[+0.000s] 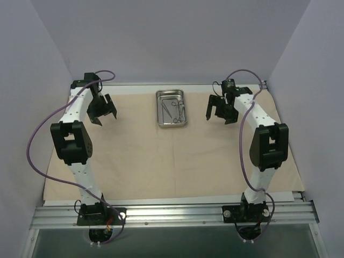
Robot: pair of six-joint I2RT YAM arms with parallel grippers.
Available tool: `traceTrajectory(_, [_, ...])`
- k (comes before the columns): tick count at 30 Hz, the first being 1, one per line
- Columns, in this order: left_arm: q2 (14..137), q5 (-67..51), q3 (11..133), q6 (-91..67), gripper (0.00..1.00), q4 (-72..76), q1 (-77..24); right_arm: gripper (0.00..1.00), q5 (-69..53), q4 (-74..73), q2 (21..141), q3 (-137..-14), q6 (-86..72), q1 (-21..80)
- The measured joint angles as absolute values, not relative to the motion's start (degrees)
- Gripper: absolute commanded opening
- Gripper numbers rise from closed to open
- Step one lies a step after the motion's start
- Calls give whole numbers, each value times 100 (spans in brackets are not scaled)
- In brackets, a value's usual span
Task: Open and lay out the surgical kit
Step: Smooth out the surgical kit at the center of the board.
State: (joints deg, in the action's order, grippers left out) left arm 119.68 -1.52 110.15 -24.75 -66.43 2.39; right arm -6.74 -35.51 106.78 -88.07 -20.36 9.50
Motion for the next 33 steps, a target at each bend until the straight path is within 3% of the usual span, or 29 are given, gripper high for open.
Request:
traceTrajectory(5, [11214, 32, 10224, -2414, 83, -6637, 272, 97, -851, -3363, 11605, -9896, -2029, 1192])
traceTrajectory(11, [11537, 399, 10082, -2265, 81, -6591, 585, 99, -888, -3299, 12293, -10311, -2117, 1234])
traceTrajectory(24, [12569, 766, 10276, -2206, 75, -6307, 1831, 100, -355, -3282, 12750, -10014, -2075, 838])
traceTrajectory(33, [13078, 701, 10696, -2143, 75, -6495, 1894, 100, -1, -3194, 12809, -10016, -2071, 519])
